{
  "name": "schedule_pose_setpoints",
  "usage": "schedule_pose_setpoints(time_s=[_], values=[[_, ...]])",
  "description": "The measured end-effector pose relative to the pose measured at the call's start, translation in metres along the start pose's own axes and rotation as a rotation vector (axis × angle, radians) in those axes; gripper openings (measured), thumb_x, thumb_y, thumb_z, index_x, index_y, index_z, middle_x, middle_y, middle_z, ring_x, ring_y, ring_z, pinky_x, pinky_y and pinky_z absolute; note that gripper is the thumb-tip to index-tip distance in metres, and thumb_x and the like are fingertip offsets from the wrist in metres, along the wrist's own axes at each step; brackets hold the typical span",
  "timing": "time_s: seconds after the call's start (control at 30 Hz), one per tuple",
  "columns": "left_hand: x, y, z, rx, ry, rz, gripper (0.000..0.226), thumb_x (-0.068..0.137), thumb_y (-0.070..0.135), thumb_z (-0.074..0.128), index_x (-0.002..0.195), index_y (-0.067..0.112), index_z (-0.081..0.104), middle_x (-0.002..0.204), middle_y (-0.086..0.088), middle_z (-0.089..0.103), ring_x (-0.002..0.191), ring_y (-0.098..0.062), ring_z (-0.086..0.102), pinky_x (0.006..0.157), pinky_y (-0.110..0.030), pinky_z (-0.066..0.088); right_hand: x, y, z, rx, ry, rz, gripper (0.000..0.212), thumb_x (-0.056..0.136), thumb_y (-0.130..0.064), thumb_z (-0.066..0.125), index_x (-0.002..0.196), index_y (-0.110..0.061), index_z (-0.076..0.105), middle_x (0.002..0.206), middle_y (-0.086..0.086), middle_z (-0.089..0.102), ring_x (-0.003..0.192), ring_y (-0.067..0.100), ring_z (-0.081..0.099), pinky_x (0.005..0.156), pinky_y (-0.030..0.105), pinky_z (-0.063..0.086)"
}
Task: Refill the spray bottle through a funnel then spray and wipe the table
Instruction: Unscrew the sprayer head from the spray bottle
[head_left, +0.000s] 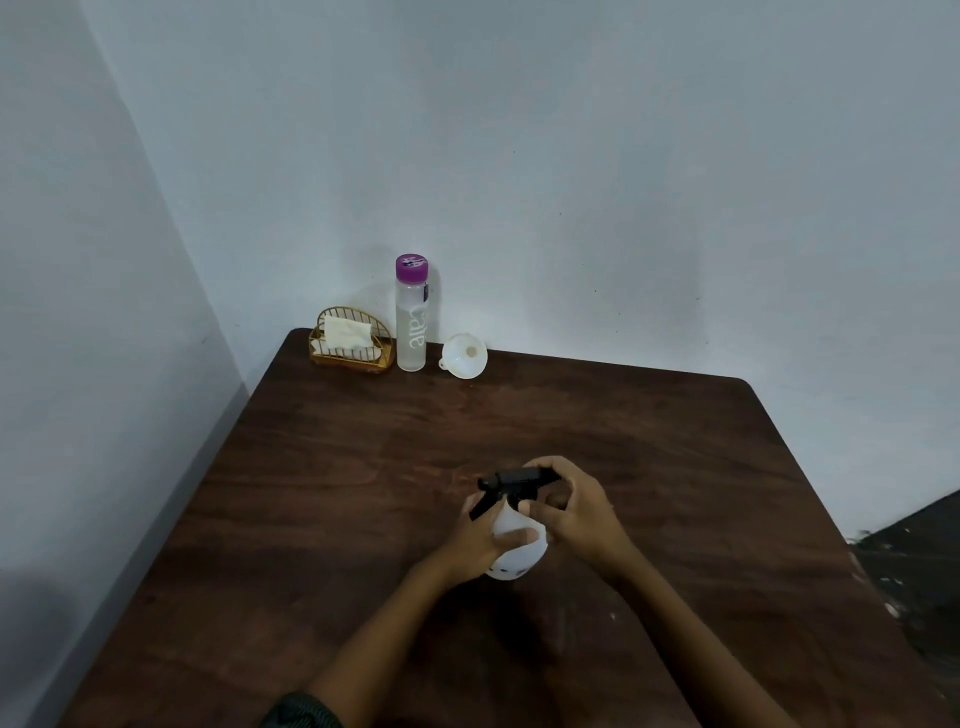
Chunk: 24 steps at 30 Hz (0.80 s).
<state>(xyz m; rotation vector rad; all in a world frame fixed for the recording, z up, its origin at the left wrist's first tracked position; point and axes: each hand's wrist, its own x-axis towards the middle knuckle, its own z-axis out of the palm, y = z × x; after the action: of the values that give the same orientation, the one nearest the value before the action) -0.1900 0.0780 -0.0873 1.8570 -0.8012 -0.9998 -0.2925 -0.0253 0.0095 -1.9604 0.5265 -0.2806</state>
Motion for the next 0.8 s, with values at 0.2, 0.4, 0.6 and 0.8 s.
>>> schedule_pose_setpoints(time_s=[0.2,0.4,0.6,0.8], values=[[0.003,-0.012,0.005,-0.039,0.077,0.02,0.07,0.079,0.041,0.073,0.135,0.037,0.032,0.127,0.017,0.023,0.124,-0.007,0.028,0.098,-0.026,0.03,0.009,-0.004,-0.014,0.067,-0.096,0.012,0.084,0.075,0.004,0.068,0.139,-0.034,0.027,0.104,0.004,0.065,0.093,0.017,0.066,0.081,0.036,0.056],[-0.003,-0.006,0.004,-0.125,0.077,0.004,0.081,0.072,0.05,0.075,0.14,0.031,0.033,0.138,0.009,0.024,0.124,-0.009,0.033,0.097,-0.029,0.035,0.006,0.004,0.007,0.027,-0.011,0.036,0.088,0.069,-0.004,0.078,0.132,-0.038,0.027,0.109,-0.004,0.052,0.095,0.014,0.059,0.076,0.016,0.05],[-0.003,-0.004,0.004,-0.149,0.087,0.009,0.084,0.055,0.067,0.073,0.128,0.039,0.043,0.132,0.01,0.033,0.125,-0.013,0.039,0.106,-0.045,0.041,-0.001,0.012,0.006,0.081,0.065,0.018,0.081,0.072,0.001,0.072,0.132,-0.038,0.035,0.119,-0.004,0.056,0.107,0.01,0.057,0.088,0.022,0.05],[-0.003,-0.003,0.005,-0.153,0.085,0.034,0.088,0.054,0.071,0.073,0.13,0.039,0.044,0.136,0.007,0.036,0.126,-0.013,0.041,0.105,-0.044,0.042,-0.002,0.011,0.005,0.158,0.066,0.053,0.086,0.071,0.003,0.075,0.133,-0.035,0.03,0.111,0.002,0.057,0.101,0.012,0.06,0.077,0.014,0.05]])
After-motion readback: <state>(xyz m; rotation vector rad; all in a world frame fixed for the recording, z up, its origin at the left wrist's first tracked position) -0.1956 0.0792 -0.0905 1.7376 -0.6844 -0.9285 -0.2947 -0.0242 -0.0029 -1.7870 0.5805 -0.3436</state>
